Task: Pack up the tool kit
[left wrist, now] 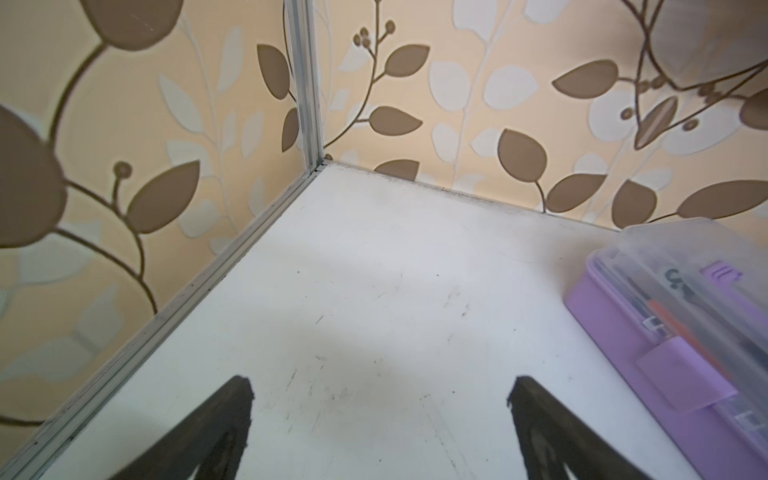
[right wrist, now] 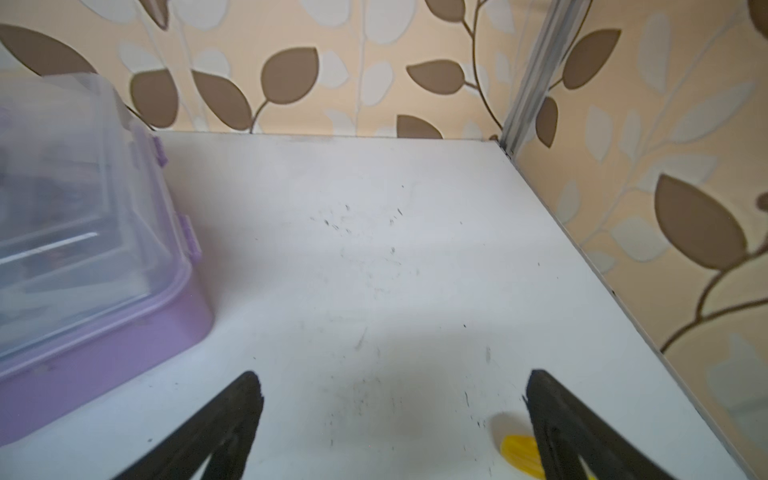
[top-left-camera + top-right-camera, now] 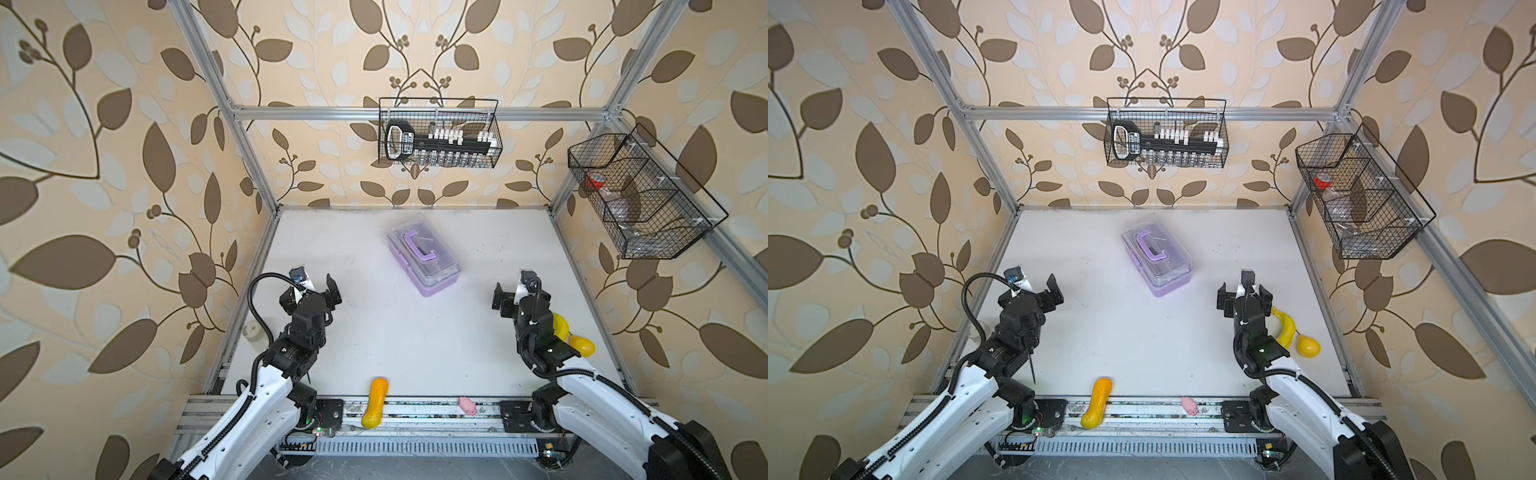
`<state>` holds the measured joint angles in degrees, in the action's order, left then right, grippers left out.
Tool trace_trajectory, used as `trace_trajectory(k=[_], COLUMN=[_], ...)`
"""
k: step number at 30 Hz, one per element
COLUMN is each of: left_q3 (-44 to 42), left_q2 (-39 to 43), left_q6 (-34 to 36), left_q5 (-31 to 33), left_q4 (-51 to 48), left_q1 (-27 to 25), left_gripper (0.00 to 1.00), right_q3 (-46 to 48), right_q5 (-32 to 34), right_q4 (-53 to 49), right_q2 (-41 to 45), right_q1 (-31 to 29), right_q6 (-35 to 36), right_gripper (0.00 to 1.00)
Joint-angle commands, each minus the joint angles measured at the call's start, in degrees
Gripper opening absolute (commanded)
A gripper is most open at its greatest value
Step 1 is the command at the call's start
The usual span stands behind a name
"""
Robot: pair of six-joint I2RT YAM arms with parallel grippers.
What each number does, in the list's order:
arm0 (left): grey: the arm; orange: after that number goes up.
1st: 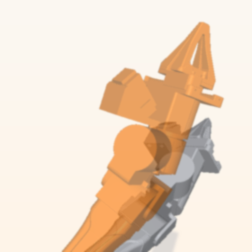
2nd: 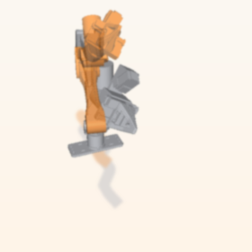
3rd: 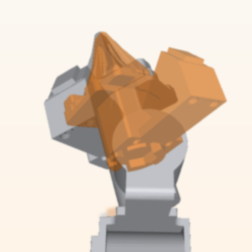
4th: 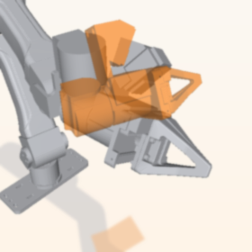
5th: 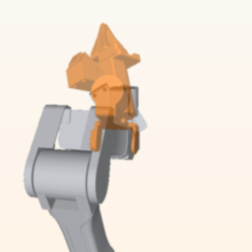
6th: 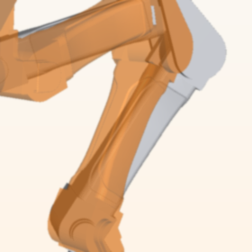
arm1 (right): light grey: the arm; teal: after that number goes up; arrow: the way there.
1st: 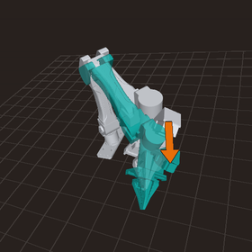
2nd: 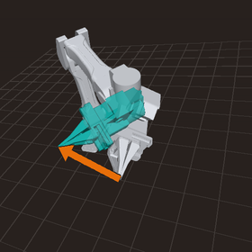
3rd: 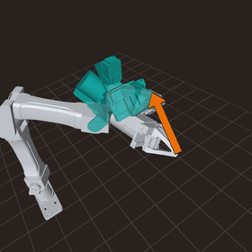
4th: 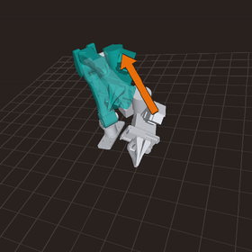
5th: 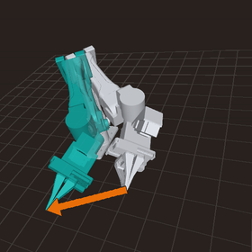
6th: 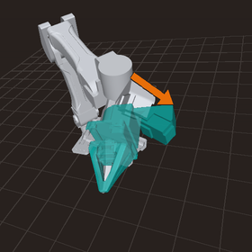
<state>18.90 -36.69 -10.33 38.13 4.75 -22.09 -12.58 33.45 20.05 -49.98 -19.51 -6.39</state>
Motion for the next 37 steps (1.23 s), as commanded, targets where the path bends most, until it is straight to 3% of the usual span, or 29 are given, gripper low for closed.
trace_trajectory(k=[1,3,7,10,12,14,16,17,18,20,22,23,24,25,27,28,30,33,37], left_q3=[-4.3,-7.8,-12.4,-10.1,-6.5,-2.1,-1.6,-2.6,-3.5,-2.2,-3.9,-3.7,-2.6,-1.7,0.5,2.0,1.0,1.5,1.6], left_q2=[-3.3,-8.4,-16.9,-23.3,-29.3,-35.0,-43.7,-49.8,-50.8,-46.1,-49.5,-48.9,-47.2,-46.6,-48.7,-48.4,-48.0,-48.1,-48.0], left_q6=[8.6,8.3,10.1,9.5,7.6,7.1,6.9,6.4,5.6,4.1,4.9,4.6,4.1,4.0,3.3,3.7,3.7,3.7,3.6], left_q5=[8.1,11.9,6.1,-4.6,-13.8,-18.9,-23.5,-26.4,-26.9,-27.5,-27.2,-27.0,-26.9,-27.0,-24.3,-25.0,-25.7,-25.5,-25.5], left_q4=[12.1,19.1,34.1,36.7,36.6,35.3,41.7,50.2,54.5,43.2,52.5,51.1,46.9,43.6,42.5,38.7,40.4,39.2,39.0], left_q1=[0.1,0.9,5.5,11.6,16.1,18.6,21.4,23.7,24.9,25.7,25.7,25.7,25.7,25.6,25.7,25.6,25.6,25.5,25.6], left_gripper=[0.99,0.99,0.99,0.99,0.99,0.99,0.99,0.99,0.99,0.99,0.99,0.99,0.99,0.99,0.99,0.99,0.99,0.99,0.99], right_q3=[4.4,3.2,1.1,-2.6,-6.7,-8.5,-3.9,-3.0,0.3,4.3,6.9,4.4,3.6,3.7,3.6,4.1,3.8,2.3,3.8], right_q5=[4.0,4.1,2.9,-1.7,-4.4,-4.9,-7.3,-6.8,-10.0,-14.8,-16.0,-15.1,-18.5,-18.8,-18.0,-17.4,-17.1,-23.1,-20.1], right_q4=[14.3,14.9,17.2,17.5,15.8,16.7,29.1,27.7,33.5,38.2,52.1,42.8,40.2,44.3,40.3,43.9,40.5,38.0,41.1], right_q2=[-3.8,-6.2,-11.0,-16.8,-22.0,-24.9,-27.2,-25.1,-24.8,-23.6,-29.9,-26.6,-27.2,-29.0,-27.1,-28.5,-26.8,-27.1,-27.1], right_q1=[2.0,3.2,6.1,10.6,12.6,12.7,13.0,12.0,12.4,14.5,15.4,14.2,15.3,15.8,15.8,15.2,14.8,17.7,15.5], right_q6=[-0.9,-1.5,-2.4,-3.0,-0.6,1.9,5.1,4.6,6.2,4.8,5.4,5.6,5.7,5.8,5.0,5.9,5.5,4.8,6.3], right_gripper=[1.0,1.0,1.0,1.0,1.0,1.0,1.0,1.0,1.0,1.0,1.0,1.0,1.0,1.0,1.0,1.0,1.0,1.0,1.0])
